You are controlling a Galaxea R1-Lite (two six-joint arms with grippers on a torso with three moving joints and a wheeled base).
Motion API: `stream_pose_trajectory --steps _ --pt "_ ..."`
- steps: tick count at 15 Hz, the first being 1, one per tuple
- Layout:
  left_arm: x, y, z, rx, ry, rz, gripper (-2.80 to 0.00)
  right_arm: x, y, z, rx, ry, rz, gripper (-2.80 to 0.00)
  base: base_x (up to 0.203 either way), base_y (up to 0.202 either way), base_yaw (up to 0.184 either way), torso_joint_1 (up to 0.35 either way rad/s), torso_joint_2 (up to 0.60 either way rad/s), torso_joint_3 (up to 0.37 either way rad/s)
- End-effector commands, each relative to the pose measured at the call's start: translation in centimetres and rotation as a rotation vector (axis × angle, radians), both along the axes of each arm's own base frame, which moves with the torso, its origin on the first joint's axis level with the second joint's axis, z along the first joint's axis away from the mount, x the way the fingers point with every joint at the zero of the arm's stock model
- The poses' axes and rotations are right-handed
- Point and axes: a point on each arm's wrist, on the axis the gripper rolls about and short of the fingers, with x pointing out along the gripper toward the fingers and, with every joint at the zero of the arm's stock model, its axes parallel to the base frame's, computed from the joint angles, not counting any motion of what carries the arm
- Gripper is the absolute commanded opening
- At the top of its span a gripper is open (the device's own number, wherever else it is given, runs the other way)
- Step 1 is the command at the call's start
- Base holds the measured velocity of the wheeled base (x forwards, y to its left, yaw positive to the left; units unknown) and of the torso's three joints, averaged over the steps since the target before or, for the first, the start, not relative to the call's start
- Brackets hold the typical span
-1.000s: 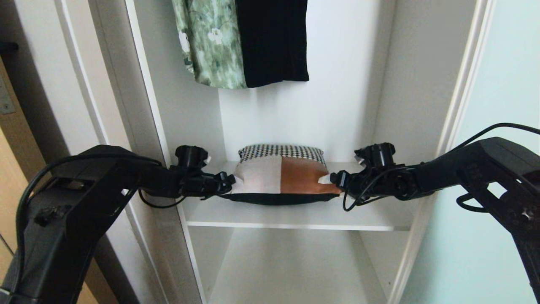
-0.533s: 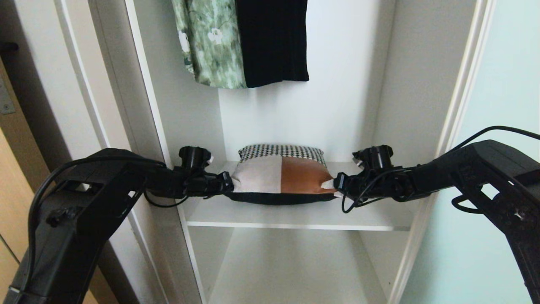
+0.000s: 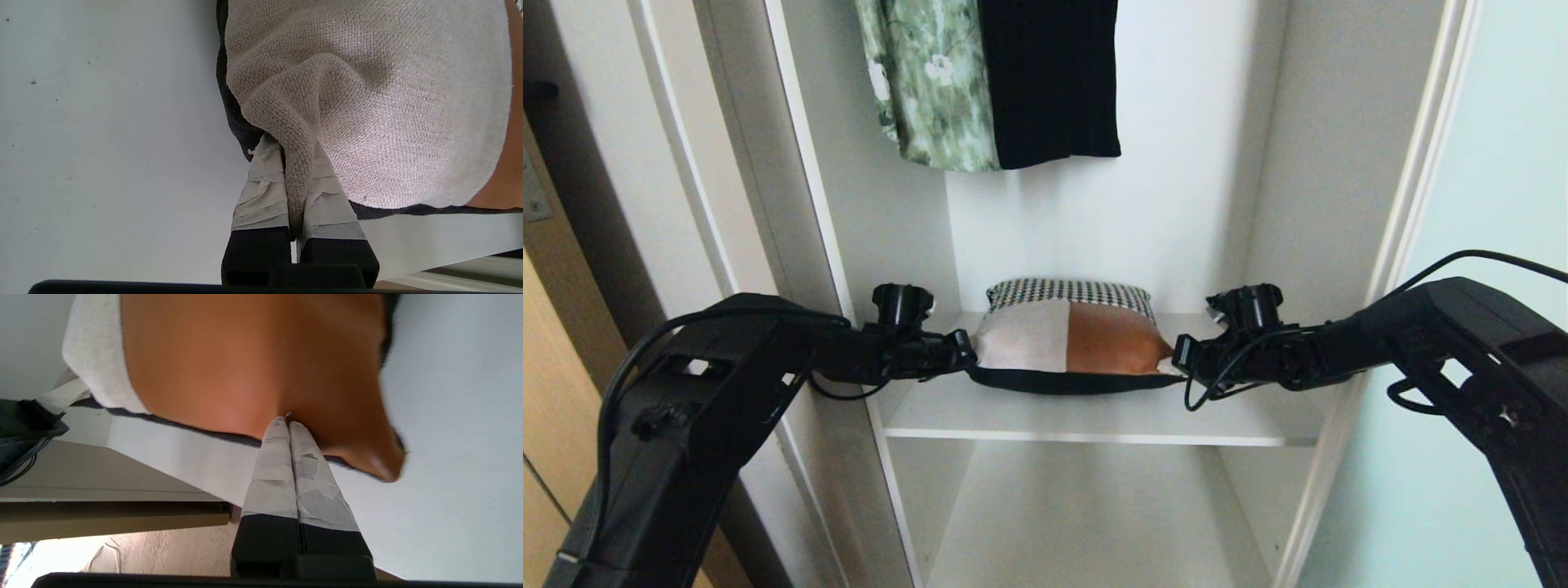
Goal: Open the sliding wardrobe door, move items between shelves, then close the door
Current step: Place the pillow on the lower shelf
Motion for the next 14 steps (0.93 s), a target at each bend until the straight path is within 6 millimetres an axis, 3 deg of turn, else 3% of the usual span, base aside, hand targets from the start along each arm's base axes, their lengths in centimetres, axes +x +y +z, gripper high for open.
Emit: stream_pose_trajectory --steps 1,6,7,9,14 --pt "-0.2 -0.6 0.1 -0.018 0.009 -0.001 -2.80 -0.1 -0.6 0.0 0.002 0.010 -0.012 -2.80 0.000 0.000 0.000 0.000 0.00 0.000" --pt "-0.2 -0.6 -0.1 -0.017 0.014 0.007 -2.80 -0.9 -3.9 1.5 0.014 0.026 -0.040 -2.80 0.000 0.000 0.000 0.000 0.00 0.000" --pt "-0.2 -0.6 -0.1 -0.017 0.014 0.007 -2.80 -0.8 -4.4 1.7 0.008 0.016 -0.048 0.00 0.000 0.000 0.000 0.000 0.00 0.000" --pt "-0.2 -0.6 -0.1 -0.017 0.014 0.007 -2.80 -0.8 -5.1 2.5 0.007 -0.004 -0.059 0.00 0.000 0.000 0.000 0.000 0.00 0.000" --pt "-0.6 -0.6 0.0 -0.018 0.027 0.004 -2.80 0.6 -5.0 0.2 0.006 0.005 -0.062 0.00 0.000 0.000 0.000 0.000 0.00 0.000"
